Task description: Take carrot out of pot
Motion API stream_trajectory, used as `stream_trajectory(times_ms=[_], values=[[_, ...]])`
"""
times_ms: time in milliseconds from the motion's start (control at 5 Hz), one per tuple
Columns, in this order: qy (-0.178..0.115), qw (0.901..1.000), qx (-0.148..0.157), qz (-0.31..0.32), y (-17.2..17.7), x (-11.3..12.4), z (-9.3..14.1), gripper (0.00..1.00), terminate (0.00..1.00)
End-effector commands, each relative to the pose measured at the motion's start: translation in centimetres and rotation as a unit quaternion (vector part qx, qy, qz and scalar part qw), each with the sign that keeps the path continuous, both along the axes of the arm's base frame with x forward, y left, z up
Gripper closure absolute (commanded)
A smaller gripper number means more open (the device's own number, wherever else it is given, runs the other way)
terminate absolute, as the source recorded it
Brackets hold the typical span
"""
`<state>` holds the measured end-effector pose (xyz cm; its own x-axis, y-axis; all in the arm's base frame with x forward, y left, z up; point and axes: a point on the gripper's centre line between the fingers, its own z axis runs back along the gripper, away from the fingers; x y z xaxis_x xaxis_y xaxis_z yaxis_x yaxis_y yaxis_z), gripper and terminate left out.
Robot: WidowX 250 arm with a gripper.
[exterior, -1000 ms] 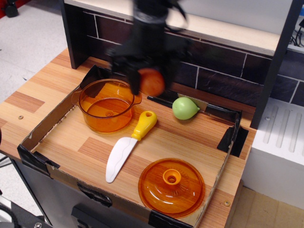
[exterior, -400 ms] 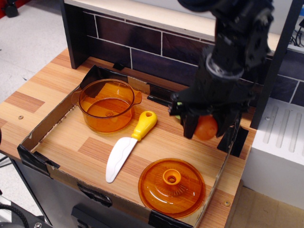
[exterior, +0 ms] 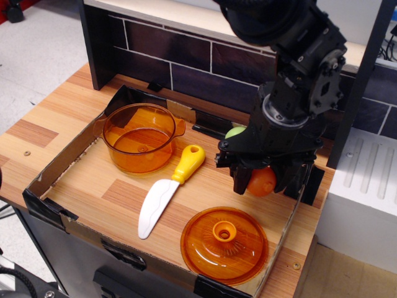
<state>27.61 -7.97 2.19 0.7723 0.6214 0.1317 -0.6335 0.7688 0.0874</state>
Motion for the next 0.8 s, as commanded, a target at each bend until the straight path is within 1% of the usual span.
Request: stream_trajectory(times_ms=[0,200,400,600], values=[[-0.012,0.9998,0.008,0.015,0.3,0.7,-0.7,0.00,0.00],[-0.004,0.9996,0.013,0.026,0.3,0.7,-1.4,0.00,0.00],[-0.013,0.9991,0.010,0.040,0.2,0.7,-0.9,0.00,0.00],[-0.021,0.9980,-0.022,0.055,0.1,0.9,1.0,0.00,1.00]])
